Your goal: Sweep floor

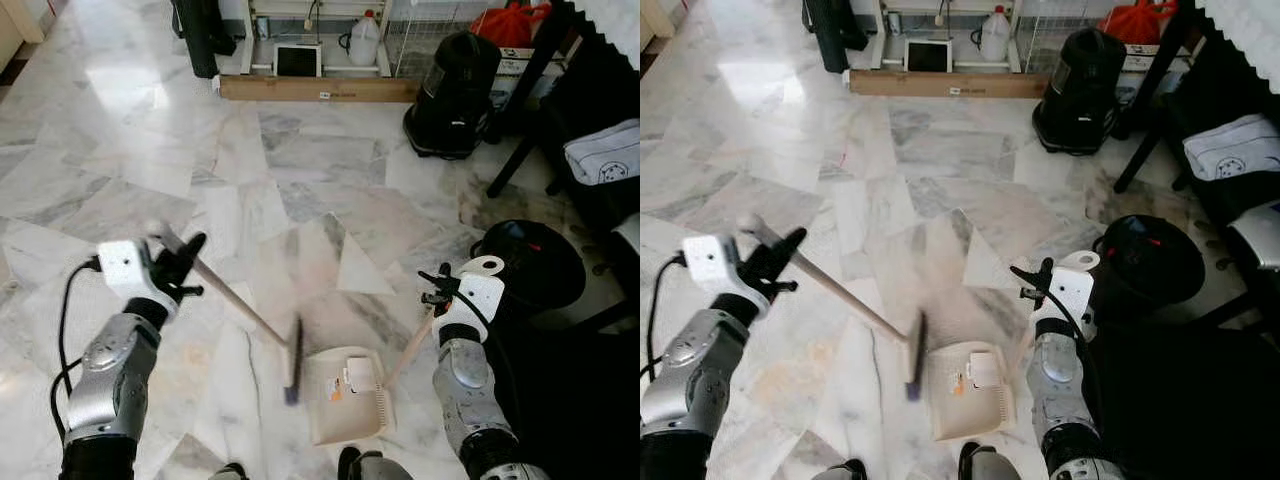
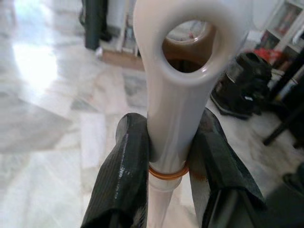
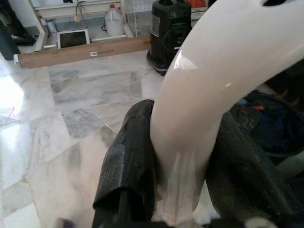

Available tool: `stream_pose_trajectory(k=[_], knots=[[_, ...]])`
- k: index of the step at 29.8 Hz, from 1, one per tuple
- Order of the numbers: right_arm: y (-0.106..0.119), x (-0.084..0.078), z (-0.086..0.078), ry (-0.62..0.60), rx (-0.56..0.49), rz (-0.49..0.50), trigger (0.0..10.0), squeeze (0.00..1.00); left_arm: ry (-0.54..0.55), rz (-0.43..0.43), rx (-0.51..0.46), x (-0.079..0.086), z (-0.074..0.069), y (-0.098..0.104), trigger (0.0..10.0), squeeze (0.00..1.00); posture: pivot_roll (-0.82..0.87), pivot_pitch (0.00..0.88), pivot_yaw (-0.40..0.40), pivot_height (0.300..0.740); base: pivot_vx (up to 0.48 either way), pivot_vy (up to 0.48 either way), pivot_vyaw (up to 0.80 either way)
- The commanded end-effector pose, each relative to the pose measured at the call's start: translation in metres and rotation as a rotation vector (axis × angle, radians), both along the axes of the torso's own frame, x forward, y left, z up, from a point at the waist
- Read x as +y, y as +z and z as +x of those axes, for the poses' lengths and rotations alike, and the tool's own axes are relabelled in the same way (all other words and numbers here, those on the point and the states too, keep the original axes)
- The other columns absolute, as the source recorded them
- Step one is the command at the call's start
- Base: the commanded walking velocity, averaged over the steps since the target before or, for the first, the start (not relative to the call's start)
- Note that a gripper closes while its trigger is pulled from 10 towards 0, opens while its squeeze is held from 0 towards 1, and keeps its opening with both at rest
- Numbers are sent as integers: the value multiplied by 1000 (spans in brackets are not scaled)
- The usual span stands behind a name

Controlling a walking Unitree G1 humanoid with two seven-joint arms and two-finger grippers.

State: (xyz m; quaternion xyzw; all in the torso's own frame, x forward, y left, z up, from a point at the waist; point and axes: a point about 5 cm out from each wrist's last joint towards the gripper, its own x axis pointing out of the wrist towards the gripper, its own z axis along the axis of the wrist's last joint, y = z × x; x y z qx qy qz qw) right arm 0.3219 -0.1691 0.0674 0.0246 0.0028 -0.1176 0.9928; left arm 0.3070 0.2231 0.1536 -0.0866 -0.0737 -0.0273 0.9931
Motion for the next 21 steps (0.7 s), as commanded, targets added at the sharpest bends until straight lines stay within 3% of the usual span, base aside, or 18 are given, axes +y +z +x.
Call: stream_pose_trajectory(k=[1,3,6,10,15,21], knots=[[0,2,2,1,11,22,10000,0,68,-6,-70,3,3,10,10000,0,63,129,-18,740,0,0,0],[3,2,4,1,0,21,10000,0,102,-7,-79,5,3,11,10000,0,61,123,-15,740,0,0,0],[14,1,9,-1,-43,29,10000,0,167,84,-99,0,4,10,10000,0,44,100,-3,740,0,0,0],[24,-1,13,-14,-83,56,10000,0,72,201,-105,-34,5,-2,10000,0,27,70,6,740,0,0,0],[31,-5,14,-34,-114,35,10000,0,-9,228,-115,-63,8,-11,10000,0,29,16,6,740,0,0,0],[35,-4,16,-22,-127,25,10000,0,-55,267,-114,-70,7,-17,10000,0,17,0,15,740,0,0,0]])
